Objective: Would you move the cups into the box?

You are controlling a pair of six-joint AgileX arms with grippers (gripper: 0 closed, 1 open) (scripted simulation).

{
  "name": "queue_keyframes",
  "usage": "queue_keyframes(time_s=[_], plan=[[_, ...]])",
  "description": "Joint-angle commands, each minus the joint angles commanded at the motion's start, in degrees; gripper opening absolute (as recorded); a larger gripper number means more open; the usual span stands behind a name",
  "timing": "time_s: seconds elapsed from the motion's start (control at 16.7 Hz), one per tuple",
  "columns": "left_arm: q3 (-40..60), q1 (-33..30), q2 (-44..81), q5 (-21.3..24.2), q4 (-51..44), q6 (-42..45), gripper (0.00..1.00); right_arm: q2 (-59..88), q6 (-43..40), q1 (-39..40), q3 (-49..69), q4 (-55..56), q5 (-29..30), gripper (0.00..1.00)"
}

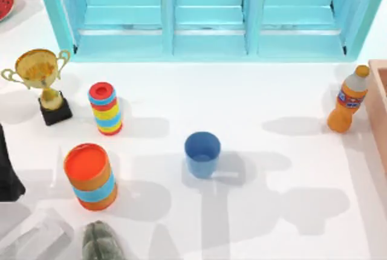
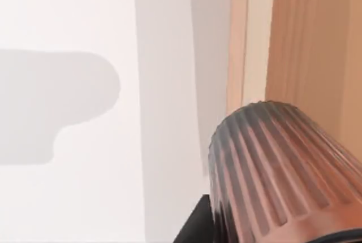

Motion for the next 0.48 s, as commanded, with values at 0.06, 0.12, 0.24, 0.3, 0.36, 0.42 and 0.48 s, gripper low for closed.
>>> queue_keyframes(time_s=[0.06, 0.12, 0.24, 0.3, 0.36, 0.42, 0.48], plan=[[0.0, 0.0, 0.0, 0.0, 0.0, 0.0, 1.00, -1.1, -3.2, -3.3, -0.3, -0.7, 0.1, 0.00], [0.0, 0.0, 0.0, 0.0, 0.0, 0.0, 1.00, -2.4, -6.8, -7.0, -0.6, -1.5, 0.3, 0.00], [0.0, 0.0, 0.0, 0.0, 0.0, 0.0, 1.00, -4.9, -14.8, -14.7, -1.3, -3.1, 0.7, 0.00], [0.0, 0.0, 0.0, 0.0, 0.0, 0.0, 1.00, -6.2, -18.6, -18.3, -1.7, -3.9, 0.8, 0.00], [0.0, 0.0, 0.0, 0.0, 0.0, 0.0, 1.00, -7.5, -21.7, -21.4, -2.0, -4.5, 1.0, 0.00], [0.0, 0.0, 0.0, 0.0, 0.0, 0.0, 1.00, -8.7, -24.3, -24.0, -2.3, -5.0, 1.1, 0.00], [0.0, 0.0, 0.0, 0.0, 0.0, 0.0, 1.00, -9.8, -26.3, -25.9, -2.7, -5.4, 1.2, 0.00]])
